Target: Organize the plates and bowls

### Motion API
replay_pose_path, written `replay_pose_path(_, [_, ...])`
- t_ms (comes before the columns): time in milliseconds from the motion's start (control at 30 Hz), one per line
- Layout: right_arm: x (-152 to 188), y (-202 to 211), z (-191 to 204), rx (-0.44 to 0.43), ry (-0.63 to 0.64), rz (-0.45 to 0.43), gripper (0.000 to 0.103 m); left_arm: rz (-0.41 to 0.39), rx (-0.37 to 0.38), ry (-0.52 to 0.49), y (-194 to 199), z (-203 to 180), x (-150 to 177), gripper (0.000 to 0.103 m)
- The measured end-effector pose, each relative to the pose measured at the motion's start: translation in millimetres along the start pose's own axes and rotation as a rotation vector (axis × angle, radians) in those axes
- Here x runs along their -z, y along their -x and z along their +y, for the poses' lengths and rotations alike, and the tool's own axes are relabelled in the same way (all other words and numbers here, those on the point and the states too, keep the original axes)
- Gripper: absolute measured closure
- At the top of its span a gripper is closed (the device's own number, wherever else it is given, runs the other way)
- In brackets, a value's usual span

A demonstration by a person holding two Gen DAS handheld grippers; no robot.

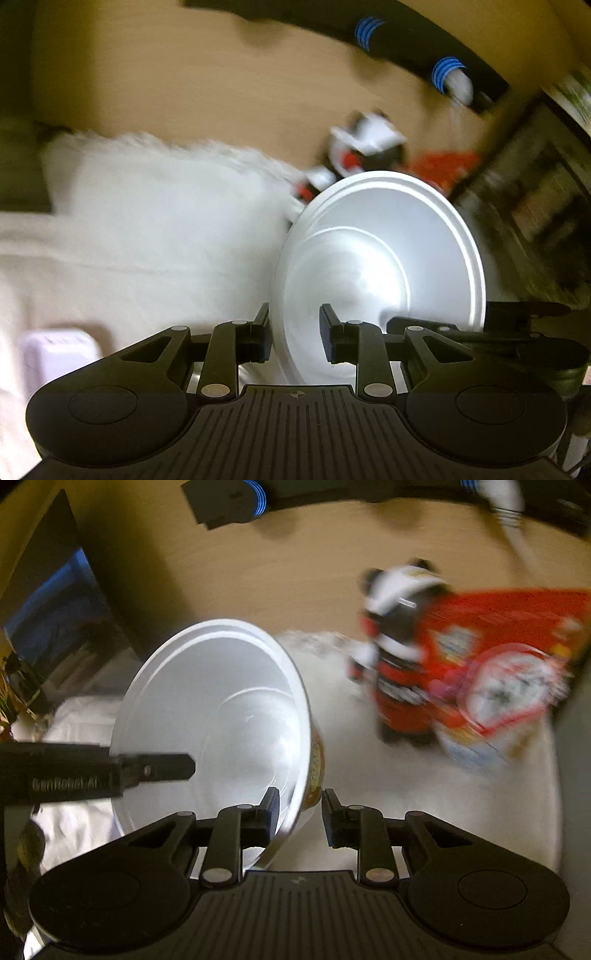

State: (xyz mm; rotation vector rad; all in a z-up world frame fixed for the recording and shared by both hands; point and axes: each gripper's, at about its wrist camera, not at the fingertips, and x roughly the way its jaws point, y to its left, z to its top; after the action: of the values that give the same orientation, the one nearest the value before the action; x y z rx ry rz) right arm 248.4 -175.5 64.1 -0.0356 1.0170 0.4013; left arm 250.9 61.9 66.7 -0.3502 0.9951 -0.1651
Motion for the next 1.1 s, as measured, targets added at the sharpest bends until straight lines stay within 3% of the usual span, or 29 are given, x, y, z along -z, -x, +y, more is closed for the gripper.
replay_pose_path(167, [51, 26, -38, 0.066, 0.021, 0.050, 0.077, 0.111, 0.039, -0.062, -27, -45, 48, 0.074])
replay_pose_path(367, [91, -11, -73, 0.070, -0.056, 0.169, 0.077, 0.234, 0.014, -0.060, -77, -58, 87, 0.077])
replay_pose_path(433, [97, -18, -74, 0.090, -0.042, 0.165, 0.076, 0.255, 0.002, -0.057, -86, -58, 96, 0.080])
replay_pose_path(800, [90, 0, -74, 0.055, -0.031, 0.095, 0.075, 0.201, 0.024, -0.056, -69, -62, 80, 0.080])
replay_pose_path(933, [86, -1, -76, 0.062, -0.029, 0.100, 0.075, 0.232, 0.033, -0.084, -72, -66, 80, 0.078])
replay_pose_path(1100, [88, -15, -76, 0.074, -0.032, 0.157, 0.075, 0.292, -0.021, -0.095, -90, -65, 83, 0.079])
